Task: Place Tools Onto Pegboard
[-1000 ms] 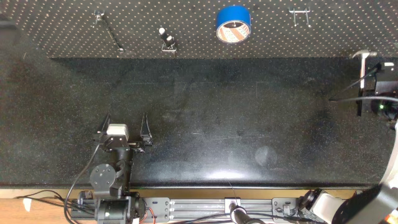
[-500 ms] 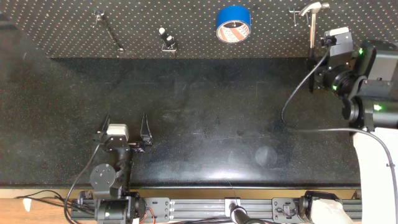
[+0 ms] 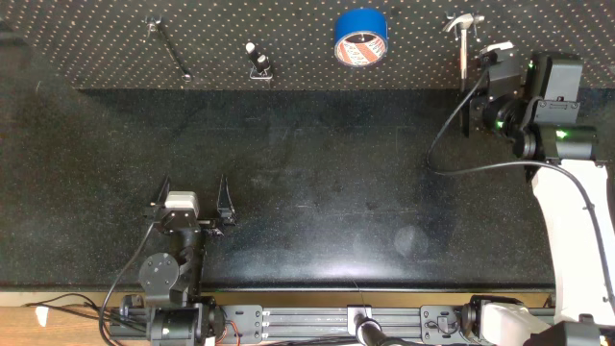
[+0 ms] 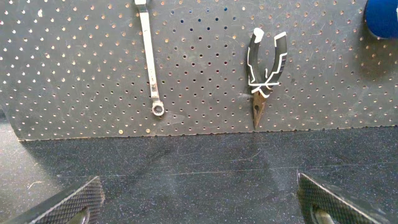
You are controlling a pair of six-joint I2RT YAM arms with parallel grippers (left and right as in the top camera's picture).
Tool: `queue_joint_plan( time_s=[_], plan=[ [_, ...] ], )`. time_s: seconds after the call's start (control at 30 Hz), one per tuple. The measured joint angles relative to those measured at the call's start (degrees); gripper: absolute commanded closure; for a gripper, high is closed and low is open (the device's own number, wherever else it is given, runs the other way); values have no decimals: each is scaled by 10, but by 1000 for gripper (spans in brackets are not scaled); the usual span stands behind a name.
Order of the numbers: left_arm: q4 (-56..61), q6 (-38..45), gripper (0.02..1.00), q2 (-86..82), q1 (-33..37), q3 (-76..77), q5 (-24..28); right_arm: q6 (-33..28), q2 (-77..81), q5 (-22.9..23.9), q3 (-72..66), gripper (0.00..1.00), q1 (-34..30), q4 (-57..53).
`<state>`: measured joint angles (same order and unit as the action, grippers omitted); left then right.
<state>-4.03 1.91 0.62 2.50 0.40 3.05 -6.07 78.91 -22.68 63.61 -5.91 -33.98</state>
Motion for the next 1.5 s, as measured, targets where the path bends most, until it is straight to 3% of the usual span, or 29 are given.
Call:
queue_joint_plan(
  time_s=[0.07, 0.1, 0.13, 0.2, 0.27, 0.33, 0.47, 0.57, 0.7, 0.83, 1.07, 1.27, 1.5],
  plan=[
    [0, 0, 23, 0, 0, 0, 0, 0, 10, 0, 0, 915, 0, 5],
    [0, 0, 23, 0, 0, 0, 0, 0, 16, 0, 0, 669, 0, 8],
    [0, 0, 23, 0, 0, 0, 0, 0, 23, 0, 0, 603, 0, 11],
    [0, 0, 23, 0, 0, 0, 0, 3, 37, 0, 0, 577, 0, 9],
    [0, 0, 23, 0, 0, 0, 0, 7, 43, 0, 0, 246, 0, 12],
    [0, 0, 23, 0, 0, 0, 0, 9, 45, 0, 0, 14, 0, 14],
    [0, 0, 23, 0, 0, 0, 0, 9, 40, 12, 0, 9, 0, 14],
    [0, 0, 23, 0, 0, 0, 0, 9, -29, 73, -14, 7, 5, 30],
    [0, 0, 23, 0, 0, 0, 0, 14, -192, 113, -225, 7, 7, 238],
    [0, 0, 23, 0, 0, 0, 0, 118, -332, 123, -434, 7, 8, 437],
    [-1, 0, 23, 0, 0, 0, 0, 192, -490, 128, -579, 5, 15, 502],
    [-1, 0, 23, 0, 0, 0, 0, 208, -581, 138, -632, 5, 21, 489],
    [0, 0, 23, 0, 0, 0, 0, 211, -697, 153, -633, 5, 35, 309]
  ],
)
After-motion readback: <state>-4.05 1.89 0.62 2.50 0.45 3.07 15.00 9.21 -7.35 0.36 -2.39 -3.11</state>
